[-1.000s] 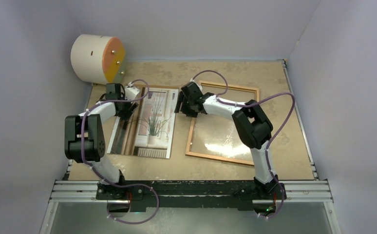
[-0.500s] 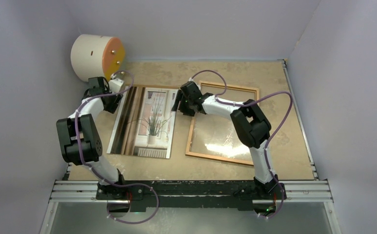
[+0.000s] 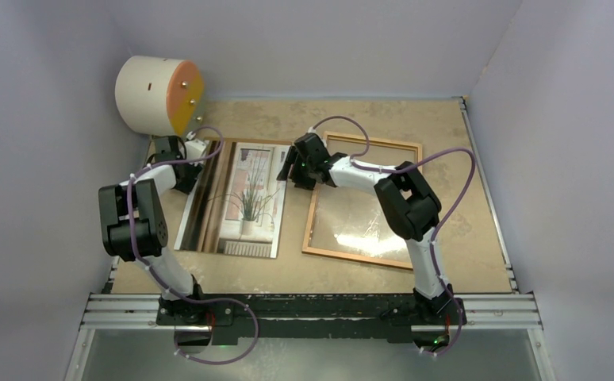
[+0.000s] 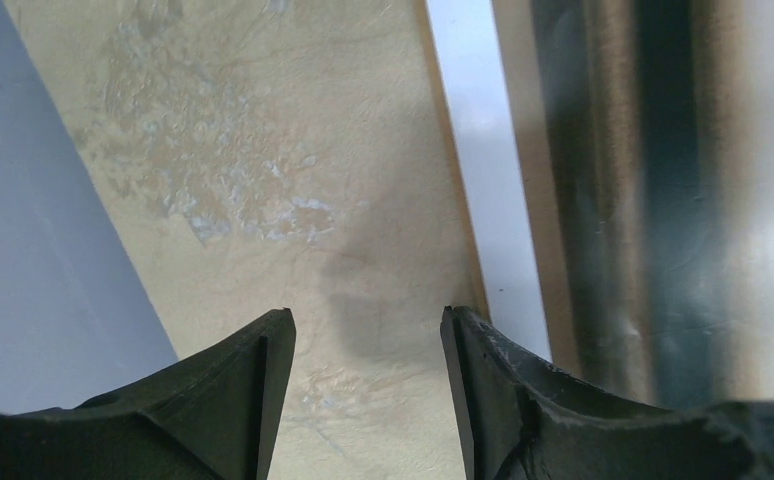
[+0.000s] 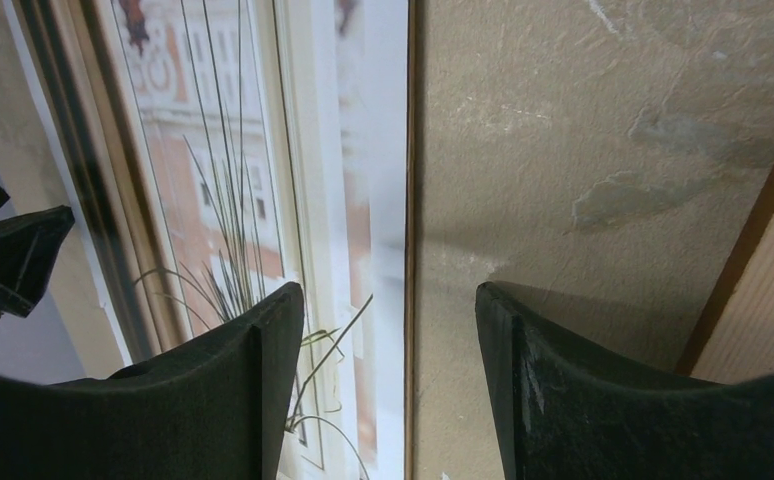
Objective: Put the photo into the frame
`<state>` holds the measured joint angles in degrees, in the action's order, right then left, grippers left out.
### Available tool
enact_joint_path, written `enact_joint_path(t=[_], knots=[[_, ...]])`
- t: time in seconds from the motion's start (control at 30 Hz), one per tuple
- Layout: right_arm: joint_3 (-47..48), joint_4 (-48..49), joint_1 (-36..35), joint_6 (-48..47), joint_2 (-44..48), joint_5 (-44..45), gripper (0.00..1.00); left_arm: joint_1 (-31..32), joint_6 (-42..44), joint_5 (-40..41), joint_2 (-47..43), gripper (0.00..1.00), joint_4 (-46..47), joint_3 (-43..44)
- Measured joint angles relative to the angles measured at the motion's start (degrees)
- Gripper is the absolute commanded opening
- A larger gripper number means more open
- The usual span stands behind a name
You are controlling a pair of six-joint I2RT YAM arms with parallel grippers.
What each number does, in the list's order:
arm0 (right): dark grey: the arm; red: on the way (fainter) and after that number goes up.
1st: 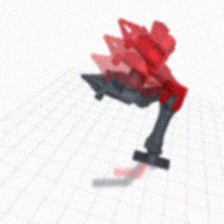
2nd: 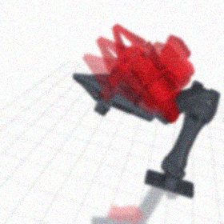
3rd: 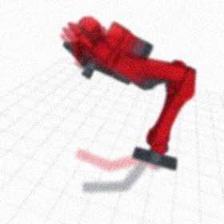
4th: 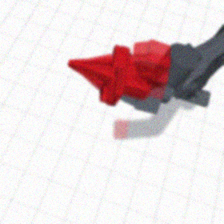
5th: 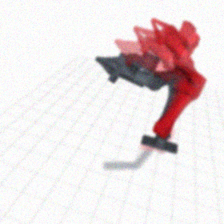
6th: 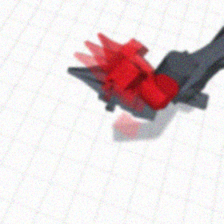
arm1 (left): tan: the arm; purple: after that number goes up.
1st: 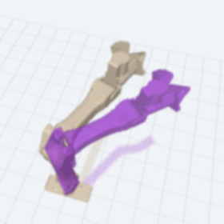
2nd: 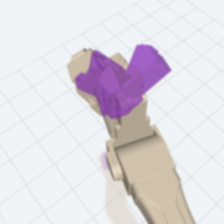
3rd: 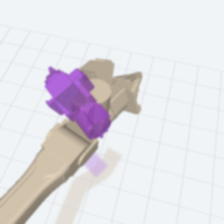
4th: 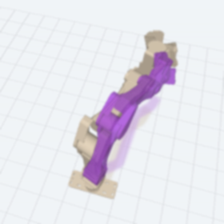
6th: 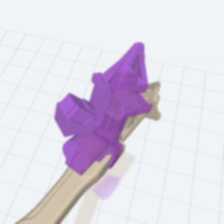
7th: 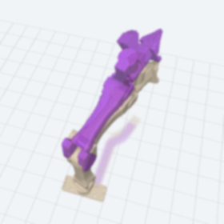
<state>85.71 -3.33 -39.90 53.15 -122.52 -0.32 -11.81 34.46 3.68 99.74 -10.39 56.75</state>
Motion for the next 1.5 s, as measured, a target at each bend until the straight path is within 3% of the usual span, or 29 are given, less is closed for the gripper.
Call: enact_joint_path(t=[0.57,0.83,1.5], knots=[[-0.9,2.4,0.2,3.1,-0.2,-2.4,0.64,4.6,-0.1,1.1,-2.3,0.60,2.0,-3.6],[-0.8,1.9,0.3,2.8,-0.3,-1.9,0.58,6.4,1.2,4.5,-3.0,0.60,5.1,-5.8],[8.3,-10.6,-6.4,-8.2,-1.0,11.6,0.54,8.1,1.3,7.0,-2.8,0.60,5.9,-6.1]])
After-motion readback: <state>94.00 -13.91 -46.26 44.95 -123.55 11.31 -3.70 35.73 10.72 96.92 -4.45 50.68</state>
